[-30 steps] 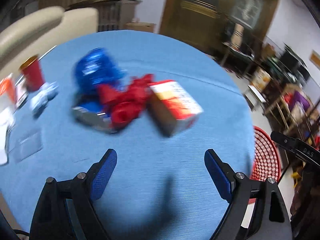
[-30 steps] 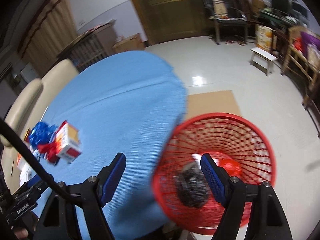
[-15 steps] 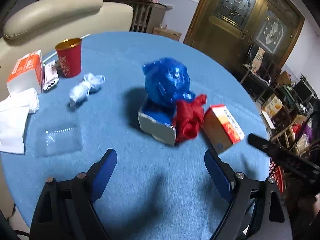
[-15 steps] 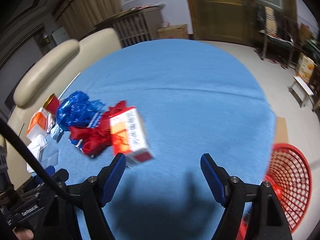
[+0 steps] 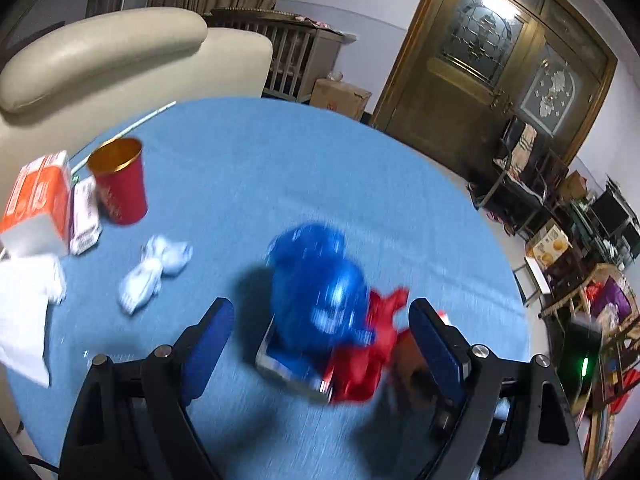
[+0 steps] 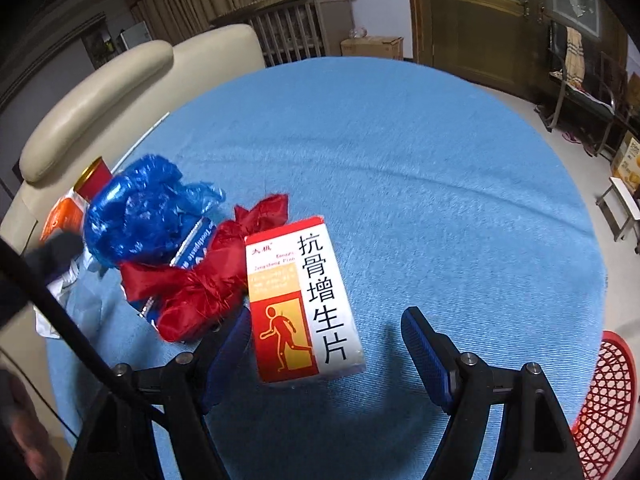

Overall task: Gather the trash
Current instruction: 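Grasp the blue plastic bag with the left gripper while the right grasps the medicine box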

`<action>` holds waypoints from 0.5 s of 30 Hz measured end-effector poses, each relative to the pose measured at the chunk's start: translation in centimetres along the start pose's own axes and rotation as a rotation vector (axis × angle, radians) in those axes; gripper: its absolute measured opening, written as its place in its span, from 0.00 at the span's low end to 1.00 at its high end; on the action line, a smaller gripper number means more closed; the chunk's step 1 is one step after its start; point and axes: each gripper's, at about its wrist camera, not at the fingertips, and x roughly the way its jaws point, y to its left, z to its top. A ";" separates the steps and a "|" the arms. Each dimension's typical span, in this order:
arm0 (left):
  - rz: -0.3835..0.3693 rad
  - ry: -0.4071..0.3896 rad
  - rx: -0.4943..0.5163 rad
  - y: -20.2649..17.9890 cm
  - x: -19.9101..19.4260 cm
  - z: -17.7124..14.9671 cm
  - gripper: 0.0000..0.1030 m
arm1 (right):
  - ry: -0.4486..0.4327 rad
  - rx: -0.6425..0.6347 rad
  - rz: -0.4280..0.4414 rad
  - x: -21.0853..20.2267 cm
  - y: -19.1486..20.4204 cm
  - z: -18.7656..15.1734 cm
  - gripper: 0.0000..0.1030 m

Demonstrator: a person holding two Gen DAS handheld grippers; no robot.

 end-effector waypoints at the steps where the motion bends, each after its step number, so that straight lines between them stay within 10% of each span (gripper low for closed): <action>1: 0.005 0.004 -0.004 -0.1 0.5 0.5 0.87 | 0.000 -0.006 0.003 0.1 0.0 0.0 0.77; 4: 0.059 0.044 0.007 -0.4 3.1 1.5 0.87 | -0.007 -0.029 -0.004 0.5 0.3 0.0 0.51; 5: 0.075 0.071 0.020 -0.5 4.0 1.6 0.86 | -0.008 -0.031 0.001 0.5 0.2 0.0 0.51; 7: 0.064 0.104 0.031 -0.4 5.3 1.4 0.53 | -0.009 -0.028 0.009 0.4 0.0 -0.2 0.51; 15: 0.087 0.032 0.058 0.0 1.8 0.1 0.52 | -0.036 0.013 0.013 -0.8 -1.4 -0.7 0.51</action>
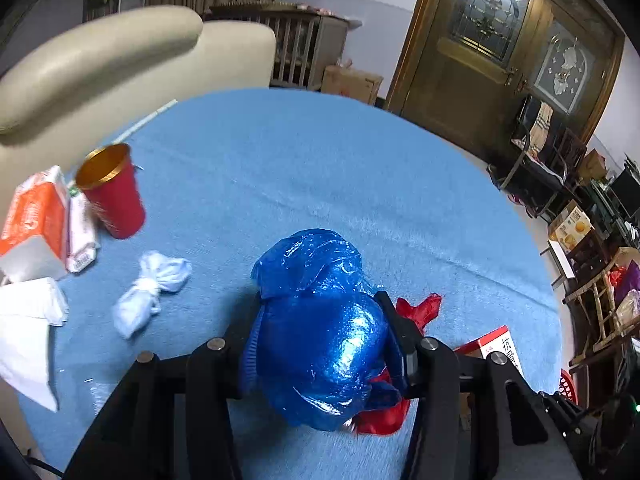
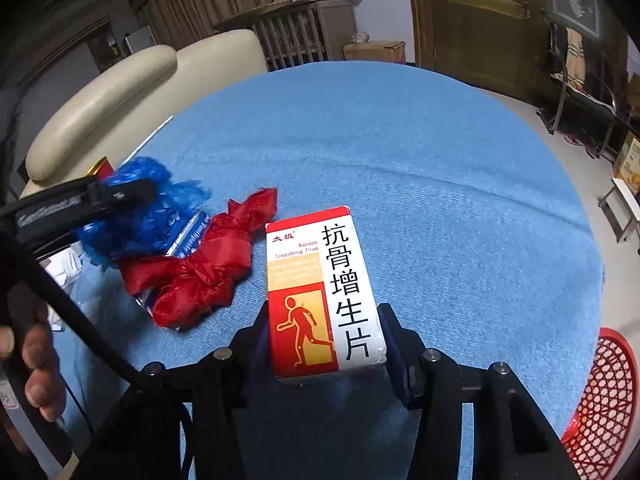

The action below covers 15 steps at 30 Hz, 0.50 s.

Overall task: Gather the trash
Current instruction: 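Grasp the blue plastic bag with the left gripper while the right grasps the medicine box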

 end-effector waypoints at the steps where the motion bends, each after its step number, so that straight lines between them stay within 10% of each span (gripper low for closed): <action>1: 0.001 -0.007 -0.001 0.1 -0.5 -0.2 0.52 | -0.007 0.003 0.000 -0.3 0.0 -0.1 0.51; 15: -0.006 -0.054 0.005 1.2 -5.2 -4.2 0.52 | -0.079 -0.001 0.015 -5.2 1.2 -1.9 0.51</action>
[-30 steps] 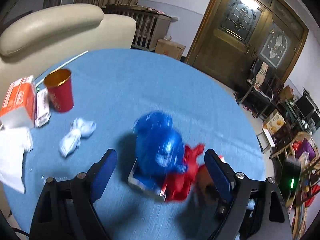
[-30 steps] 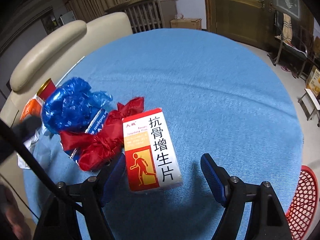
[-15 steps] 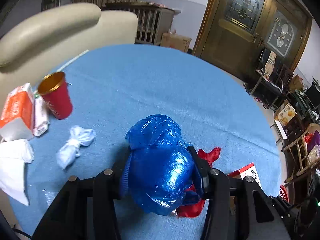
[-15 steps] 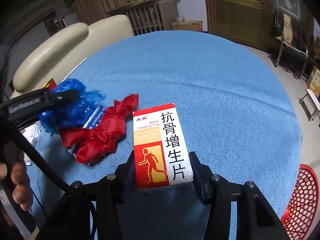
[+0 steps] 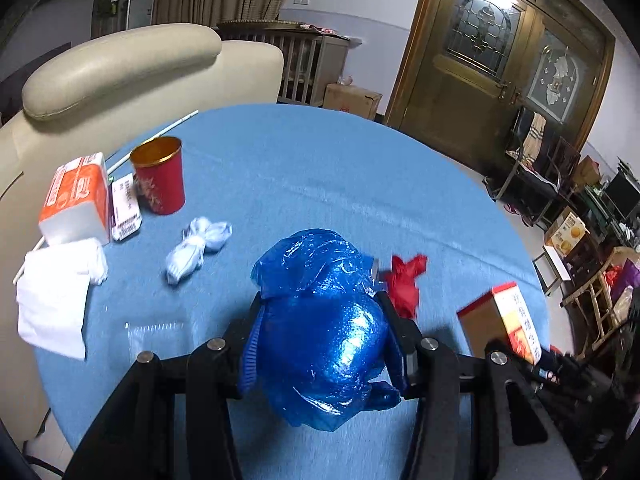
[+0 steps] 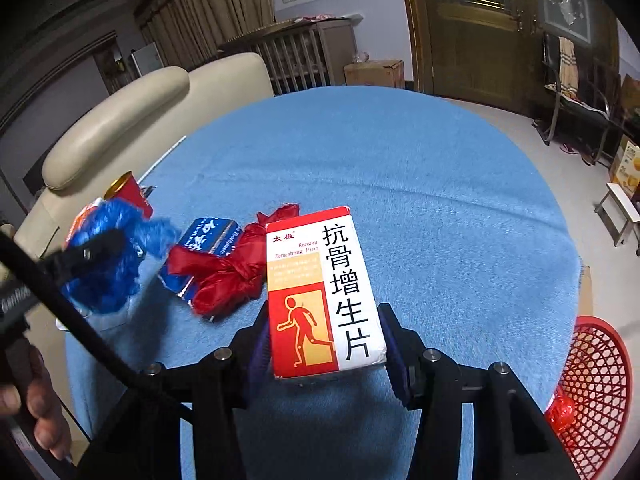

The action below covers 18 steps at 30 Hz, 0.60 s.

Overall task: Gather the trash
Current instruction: 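Grasp the blue plastic bag with the left gripper while the right grasps the medicine box, then lift the blue bag with the left gripper while the right lifts the medicine box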

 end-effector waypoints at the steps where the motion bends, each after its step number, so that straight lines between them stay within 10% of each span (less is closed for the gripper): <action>1: 0.002 0.003 0.011 -0.1 -0.1 -0.6 0.52 | -0.001 0.000 0.001 -0.2 0.1 -0.1 0.51; 18: -0.002 0.034 0.019 0.6 -1.1 -4.5 0.52 | -0.009 -0.001 0.011 -1.9 1.0 -1.2 0.51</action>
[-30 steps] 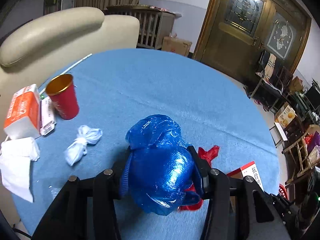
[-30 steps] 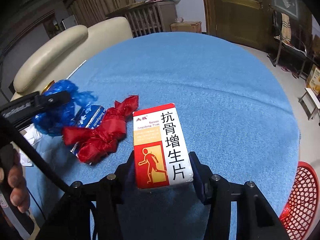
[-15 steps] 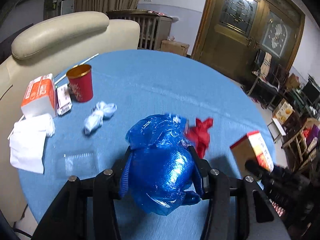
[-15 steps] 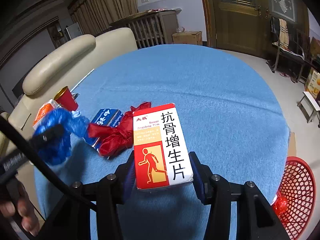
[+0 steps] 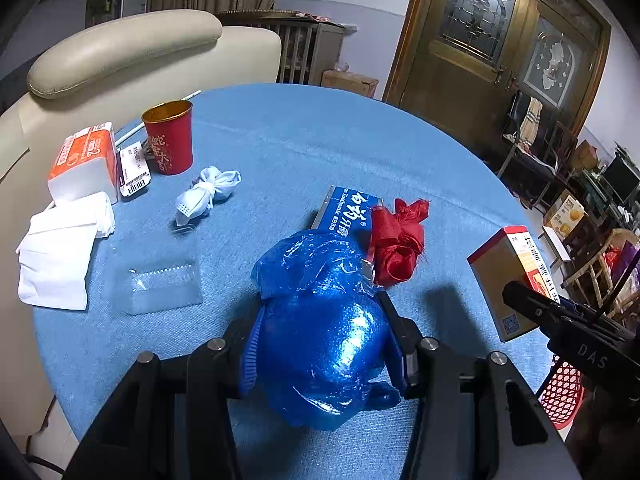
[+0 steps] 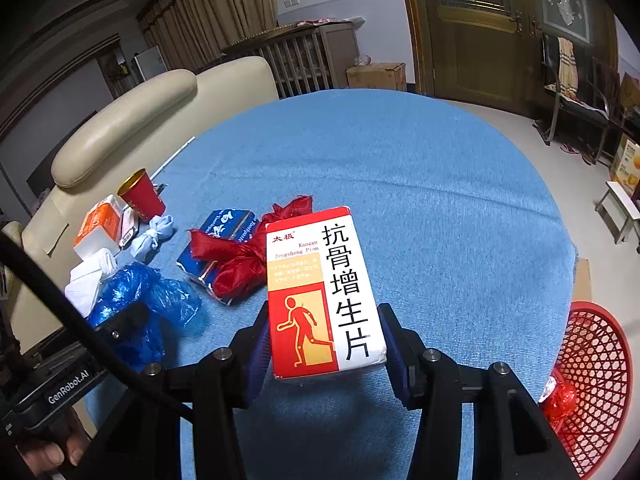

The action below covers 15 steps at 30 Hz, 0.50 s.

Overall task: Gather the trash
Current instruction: 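Lift the blue bag with the left gripper while the right lifts the medicine box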

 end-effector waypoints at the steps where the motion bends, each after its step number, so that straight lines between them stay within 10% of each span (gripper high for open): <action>1: -0.001 -0.001 0.000 0.0 0.0 0.0 0.52 | -0.001 -0.002 0.001 -0.1 0.1 0.0 0.51; 15: 0.003 -0.028 0.000 0.0 -1.1 0.1 0.52 | -0.022 0.002 0.016 -1.2 0.3 0.0 0.51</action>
